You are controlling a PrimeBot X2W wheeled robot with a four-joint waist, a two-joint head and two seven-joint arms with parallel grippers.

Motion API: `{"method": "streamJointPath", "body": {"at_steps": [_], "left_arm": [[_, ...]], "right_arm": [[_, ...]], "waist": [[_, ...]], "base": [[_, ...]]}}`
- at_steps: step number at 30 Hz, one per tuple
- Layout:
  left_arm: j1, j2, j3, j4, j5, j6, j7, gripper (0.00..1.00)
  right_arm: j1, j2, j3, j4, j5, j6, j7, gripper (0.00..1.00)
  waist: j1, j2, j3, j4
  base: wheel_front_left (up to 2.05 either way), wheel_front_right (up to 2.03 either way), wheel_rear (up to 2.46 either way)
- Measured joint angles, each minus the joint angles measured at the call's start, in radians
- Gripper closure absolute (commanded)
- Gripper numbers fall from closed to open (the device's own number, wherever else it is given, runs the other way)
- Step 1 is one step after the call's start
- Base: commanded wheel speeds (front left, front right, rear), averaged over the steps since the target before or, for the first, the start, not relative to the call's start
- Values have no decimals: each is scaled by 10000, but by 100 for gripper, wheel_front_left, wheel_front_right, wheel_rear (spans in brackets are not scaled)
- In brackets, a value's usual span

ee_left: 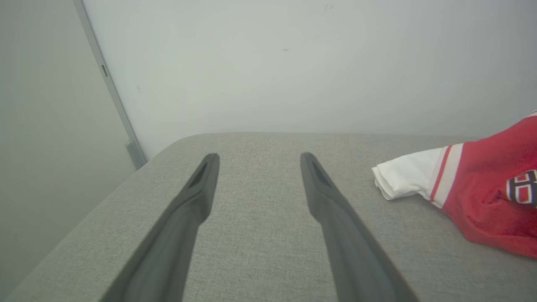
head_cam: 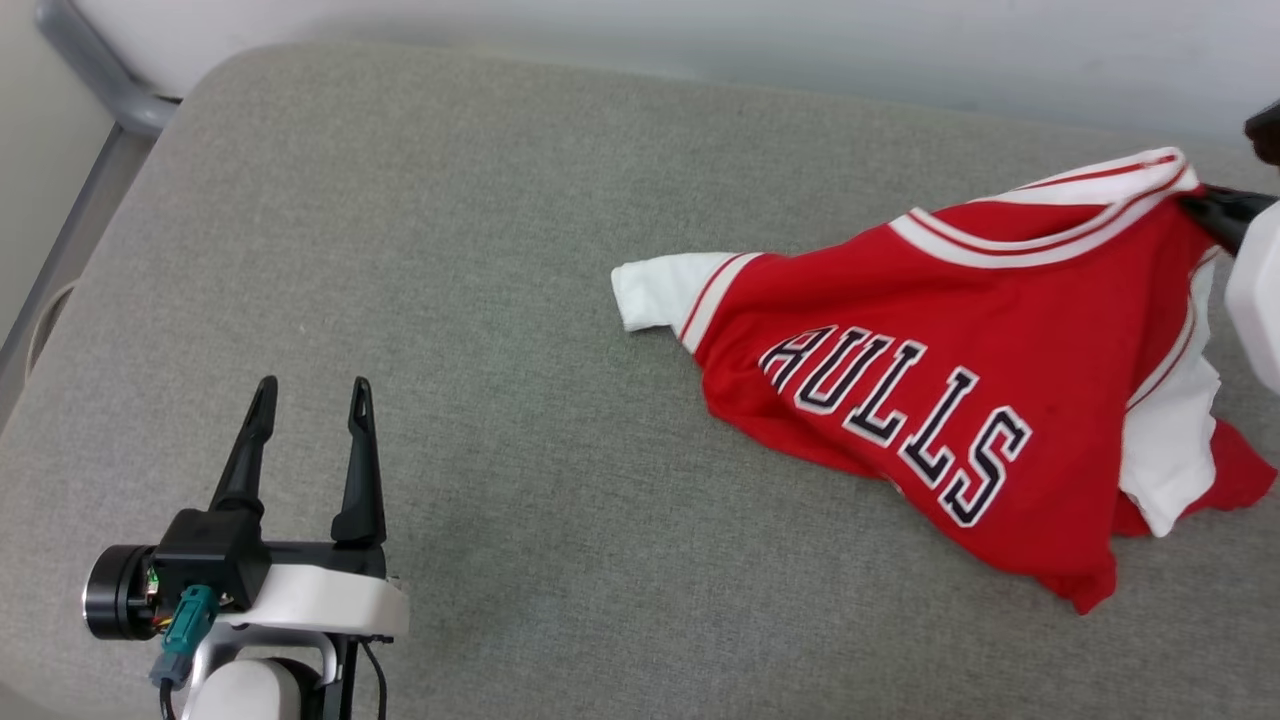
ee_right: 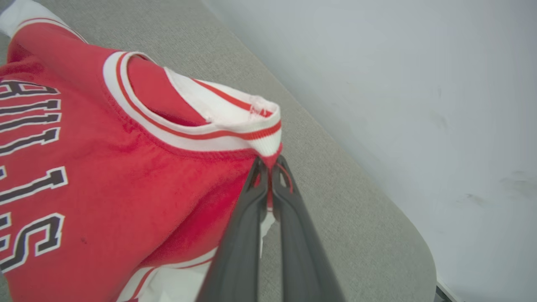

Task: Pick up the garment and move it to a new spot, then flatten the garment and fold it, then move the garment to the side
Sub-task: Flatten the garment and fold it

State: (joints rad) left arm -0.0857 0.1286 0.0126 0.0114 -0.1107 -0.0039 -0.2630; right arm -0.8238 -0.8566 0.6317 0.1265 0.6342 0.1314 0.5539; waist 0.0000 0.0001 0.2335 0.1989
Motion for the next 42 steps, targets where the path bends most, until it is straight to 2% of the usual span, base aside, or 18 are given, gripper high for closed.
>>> {"method": "streamJointPath", "body": {"at_steps": [5,12,15,16,20,27,28,29,37,42], "left_arm": [[-347,-178,8,23,25,-155,0,0],[-692,-407,82,52,25,-291,0,0],[-846,-474,121,81,27,-320,0,0],[-1028,-541,136,109,56,-399,0,0],[-1228,-627,119,163,105,-470,0,0],[-1322,-669,290,268,219,-581,0,0],[-1324,-671,326,282,255,-591,0,0],[-1273,-677,397,265,364,-606,0,0],[-854,-591,663,238,546,-654,0,0],[-471,-552,757,144,639,-648,0,0]], "right_arm": [[-528,-222,-291,1264,-696,0,844,100],[-1092,-211,-915,2665,-1237,0,838,100],[-1145,88,-1158,3404,-1404,0,800,100],[-1138,518,-1329,4088,-1544,0,704,100],[-1035,1089,-1354,4915,-1691,0,769,100],[-1150,1651,-1473,5753,-1668,-6,1214,100],[-1170,1726,-1526,5785,-1634,-8,1110,52],[-1079,1900,-1787,5735,-1429,-4,351,0],[-23,1866,-2270,3958,-1415,-2,-2566,0],[1342,1918,-3012,2777,-1473,0,-3246,0]], "waist": [[0,0,583,285],[0,0,1293,582],[0,0,1611,674],[1,0,1866,734],[1,0,2084,785],[1,0,2111,696],[0,-1,2072,663],[0,0,1860,556],[0,0,947,127],[0,0,413,-240]], "base": [[0,0,0],[0,0,0],[0,0,0],[0,0,0],[0,0,0],[0,0,0],[0,0,0],[0,0,0],[0,0,0],[0,0,0]]}}
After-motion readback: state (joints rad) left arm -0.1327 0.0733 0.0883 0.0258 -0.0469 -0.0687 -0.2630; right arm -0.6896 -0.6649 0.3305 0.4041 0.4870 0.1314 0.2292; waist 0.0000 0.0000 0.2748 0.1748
